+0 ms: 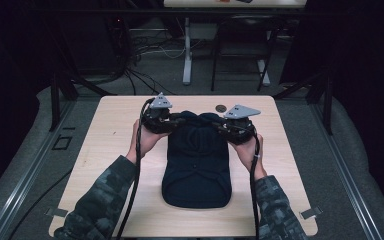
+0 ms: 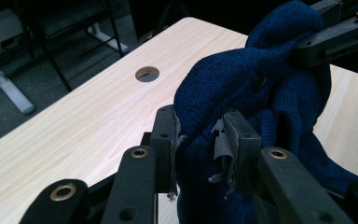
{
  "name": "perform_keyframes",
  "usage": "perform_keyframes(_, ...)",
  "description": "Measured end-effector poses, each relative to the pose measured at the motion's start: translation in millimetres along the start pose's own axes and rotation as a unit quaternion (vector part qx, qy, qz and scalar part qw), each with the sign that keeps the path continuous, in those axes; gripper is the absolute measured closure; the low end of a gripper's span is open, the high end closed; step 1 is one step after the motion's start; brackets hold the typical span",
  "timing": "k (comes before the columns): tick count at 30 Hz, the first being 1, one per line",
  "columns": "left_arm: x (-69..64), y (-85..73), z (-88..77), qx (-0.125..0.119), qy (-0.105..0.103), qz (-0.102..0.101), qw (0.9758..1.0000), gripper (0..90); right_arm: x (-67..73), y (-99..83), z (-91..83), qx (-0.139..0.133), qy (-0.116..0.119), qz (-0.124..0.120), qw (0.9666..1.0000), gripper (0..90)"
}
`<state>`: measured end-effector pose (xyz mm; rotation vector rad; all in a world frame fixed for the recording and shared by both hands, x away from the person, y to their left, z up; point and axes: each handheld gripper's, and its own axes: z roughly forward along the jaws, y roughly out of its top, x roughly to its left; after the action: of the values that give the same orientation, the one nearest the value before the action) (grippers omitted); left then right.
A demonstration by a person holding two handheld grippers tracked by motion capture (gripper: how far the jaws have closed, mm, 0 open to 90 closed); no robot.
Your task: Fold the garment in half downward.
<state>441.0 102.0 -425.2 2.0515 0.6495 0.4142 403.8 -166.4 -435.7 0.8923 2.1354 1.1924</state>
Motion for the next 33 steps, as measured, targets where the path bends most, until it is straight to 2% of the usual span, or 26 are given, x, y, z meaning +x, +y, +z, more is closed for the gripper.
perform_keyframes(3,-1.5,-0.5,-0.7,-0.007,0.003,0.003,1.0000,70.1,-2.4,-2.3,-1.3,0.014,0.021,0.011,0.9996,70.0)
perform_keyframes(4,-1.6,-0.5,-0.3,-0.008,0.004,0.003,1.0000,70.1,-2.4,-2.3,-1.3,0.014,0.021,0.011,0.9996,70.0)
perform_keyframes(6,-1.5,-0.8,1.3,-0.007,0.003,0.002,1.0000,70.3,-3.6,-4.8,-0.3,0.031,0.034,0.017,0.9988,69.2)
perform_keyframes(13,-2.6,-2.1,6.5,0.007,-0.005,0.011,0.9999,70.1,-4.4,-8.7,1.6,0.055,0.043,0.018,0.9974,71.6)
perform_keyframes(15,-2.5,-3.4,8.2,0.009,-0.007,0.009,0.9999,70.1,-3.2,-9.6,2.3,0.063,0.040,0.013,0.9971,71.7)
perform_keyframes(19,0.4,-6.3,9.7,0.017,-0.017,0.006,0.9997,69.6,-1.1,-12.4,4.1,0.059,0.036,0.012,0.9975,72.9)
perform_keyframes(21,0.7,-10.0,11.7,0.022,-0.023,0.002,0.9995,66.8,2.2,-12.2,3.3,0.040,0.007,-0.003,0.9992,76.2)
perform_keyframes(22,0.8,-12.5,13.2,0.029,-0.029,0.001,0.9992,65.9,2.2,-12.2,3.3,0.040,0.007,-0.003,0.9992,76.2)
perform_keyframes(23,0.2,-15.8,15.0,0.037,-0.033,0.001,0.9988,65.9,6.2,-11.8,3.5,0.033,-0.014,-0.024,0.9991,76.8)
perform_keyframes(24,-0.7,-19.9,17.5,0.045,-0.032,0.004,0.9985,64.6,9.3,-11.1,5.3,0.034,-0.021,-0.038,0.9985,77.0)
perform_keyframes(25,-0.8,-24.5,19.9,0.052,-0.035,0.005,0.9980,61.8,12.4,-10.1,9.0,0.043,-0.019,-0.048,0.9977,77.3)
perform_keyframes(28,1.9,-37.8,26.8,0.061,-0.056,-0.009,0.9966,58.3,14.4,-11.0,11.5,0.044,-0.018,-0.052,0.9975,77.5)
perform_keyframes(29,4.0,-40.4,29.0,0.065,-0.065,-0.016,0.9956,52.9,15.4,-12.6,12.4,0.042,-0.014,-0.054,0.9975,77.5)
perform_keyframes(30,5.8,-42.1,30.8,0.066,-0.071,-0.023,0.9950,52.9,15.4,-12.6,12.4,0.042,-0.014,-0.054,0.9975,77.5)
perform_keyframes(31,7.2,-43.0,31.9,0.065,-0.074,-0.027,0.9948,49.2,15.7,-13.7,12.3,0.041,-0.012,-0.059,0.9974,77.5)
perform_keyframes(33,7.8,-43.7,35.0,0.067,-0.081,-0.026,0.9941,49.1,15.6,-14.4,12.1,0.035,-0.010,-0.058,0.9977,77.4)
